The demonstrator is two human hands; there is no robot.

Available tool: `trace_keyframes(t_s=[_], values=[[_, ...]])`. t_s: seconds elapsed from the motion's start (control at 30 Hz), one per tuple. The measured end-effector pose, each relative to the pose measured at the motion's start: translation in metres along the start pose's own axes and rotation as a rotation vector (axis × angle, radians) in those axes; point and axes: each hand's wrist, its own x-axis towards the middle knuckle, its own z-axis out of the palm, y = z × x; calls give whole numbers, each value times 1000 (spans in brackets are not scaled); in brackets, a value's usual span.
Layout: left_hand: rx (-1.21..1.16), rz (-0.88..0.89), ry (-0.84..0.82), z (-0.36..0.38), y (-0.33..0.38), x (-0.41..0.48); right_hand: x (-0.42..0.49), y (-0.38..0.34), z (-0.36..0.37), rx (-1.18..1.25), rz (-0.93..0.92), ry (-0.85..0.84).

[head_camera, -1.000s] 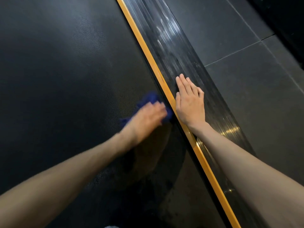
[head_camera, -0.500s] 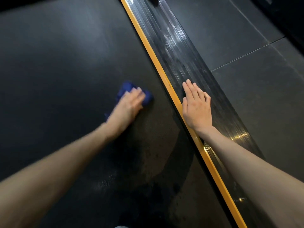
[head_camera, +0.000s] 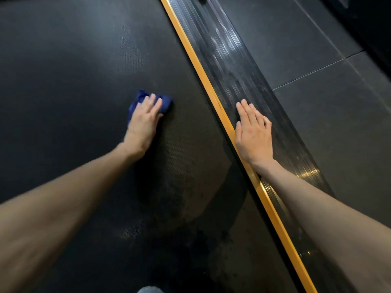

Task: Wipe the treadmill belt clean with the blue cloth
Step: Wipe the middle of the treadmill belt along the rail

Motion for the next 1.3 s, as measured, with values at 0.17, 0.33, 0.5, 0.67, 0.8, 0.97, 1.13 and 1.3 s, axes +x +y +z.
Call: trace_keyframes(t_s=[0.17, 0.33, 0.5, 0.67, 0.8, 0.97, 1.13, 1.3], values=[[-24, 577, -160, 16, 88, -81, 0, 1, 0, -4, -9, -3], [-12, 682, -217, 10, 46, -68, -2, 2, -4, 6, -22, -23], [86, -42, -61, -16, -30, 1, -1, -1, -3, 2, -12, -14], [20, 380, -168, 2, 70, -89, 0, -1, -2, -14, -4, -19], [-89, 751, -391, 4, 116, -158, -2, 0, -4, -22, -19, -28], [13, 488, -169, 14, 58, -93, -2, 1, -5, 10, -19, -29], [16, -15, -5, -5, -9, -17, -2, 0, -4, -1, -15, -28], [44, 281, -92, 9, 66, -85, -1, -2, -4, -2, -10, -20]])
